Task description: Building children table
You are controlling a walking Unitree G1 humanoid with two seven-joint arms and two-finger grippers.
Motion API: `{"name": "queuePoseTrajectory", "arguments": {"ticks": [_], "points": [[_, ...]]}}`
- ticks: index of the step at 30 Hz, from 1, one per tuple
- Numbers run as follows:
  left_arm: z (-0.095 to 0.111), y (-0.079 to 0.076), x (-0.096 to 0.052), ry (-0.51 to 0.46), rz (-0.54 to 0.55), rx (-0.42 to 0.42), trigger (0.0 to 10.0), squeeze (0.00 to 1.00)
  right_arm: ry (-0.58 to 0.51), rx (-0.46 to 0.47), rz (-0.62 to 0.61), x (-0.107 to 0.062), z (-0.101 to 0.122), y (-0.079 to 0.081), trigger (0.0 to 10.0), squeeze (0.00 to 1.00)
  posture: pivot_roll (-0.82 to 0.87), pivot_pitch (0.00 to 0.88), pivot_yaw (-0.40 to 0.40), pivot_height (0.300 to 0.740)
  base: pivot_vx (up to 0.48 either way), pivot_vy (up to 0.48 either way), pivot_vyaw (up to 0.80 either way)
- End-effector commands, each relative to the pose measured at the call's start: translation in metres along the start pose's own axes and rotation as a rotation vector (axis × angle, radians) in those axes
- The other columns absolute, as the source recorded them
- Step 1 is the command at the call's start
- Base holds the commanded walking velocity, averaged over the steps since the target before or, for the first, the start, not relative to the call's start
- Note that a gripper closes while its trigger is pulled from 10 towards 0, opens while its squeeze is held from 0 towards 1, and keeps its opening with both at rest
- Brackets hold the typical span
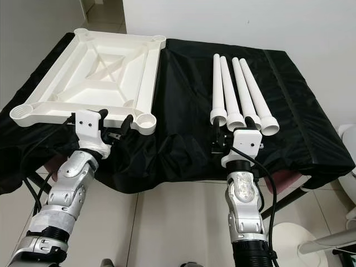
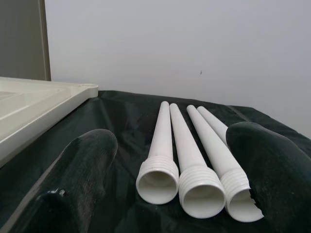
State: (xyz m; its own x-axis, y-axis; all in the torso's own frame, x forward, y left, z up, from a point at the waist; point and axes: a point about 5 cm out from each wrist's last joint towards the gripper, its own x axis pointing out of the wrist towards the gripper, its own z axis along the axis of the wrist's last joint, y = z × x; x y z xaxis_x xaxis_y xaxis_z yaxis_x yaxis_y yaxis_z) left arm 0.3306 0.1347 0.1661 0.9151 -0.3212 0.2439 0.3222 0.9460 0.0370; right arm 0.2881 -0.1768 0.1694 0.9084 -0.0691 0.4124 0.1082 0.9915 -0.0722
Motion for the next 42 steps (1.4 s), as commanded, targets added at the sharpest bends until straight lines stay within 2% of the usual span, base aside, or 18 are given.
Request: {"name": "queuePoseTrajectory", "arguments": {"ticks": [1, 25, 33, 42], "points": [[0.003, 0.004, 0.000, -0.021, 0.075, 0.008, 10.0, 0.00, -0.003, 0.000, -0.008, 0.000, -0.001, -0.001, 10.0, 0.00, -0.01, 0.033, -0.029, 0.740, 0.304, 0.000, 0.00], [0.007, 0.011, 0.000, -0.041, 0.111, 0.016, 10.0, 0.00, -0.011, 0.008, 0.017, 0.006, -0.001, 0.003, 10.0, 0.00, 0.00, 0.020, -0.042, 0.740, 0.328, 0.000, 0.00], [0.006, 0.010, 0.000, -0.035, 0.114, 0.004, 10.0, 0.00, -0.002, 0.027, 0.017, 0.007, -0.002, 0.004, 10.0, 0.00, 0.00, 0.023, -0.042, 0.740, 0.000, 0.000, 0.00], [0.010, 0.004, 0.002, -0.030, 0.055, 0.009, 10.0, 0.00, 0.093, 0.114, -0.055, 0.005, -0.011, 0.010, 10.0, 0.00, 0.00, 0.033, -0.037, 0.740, 0.000, 0.000, 0.00]]}}
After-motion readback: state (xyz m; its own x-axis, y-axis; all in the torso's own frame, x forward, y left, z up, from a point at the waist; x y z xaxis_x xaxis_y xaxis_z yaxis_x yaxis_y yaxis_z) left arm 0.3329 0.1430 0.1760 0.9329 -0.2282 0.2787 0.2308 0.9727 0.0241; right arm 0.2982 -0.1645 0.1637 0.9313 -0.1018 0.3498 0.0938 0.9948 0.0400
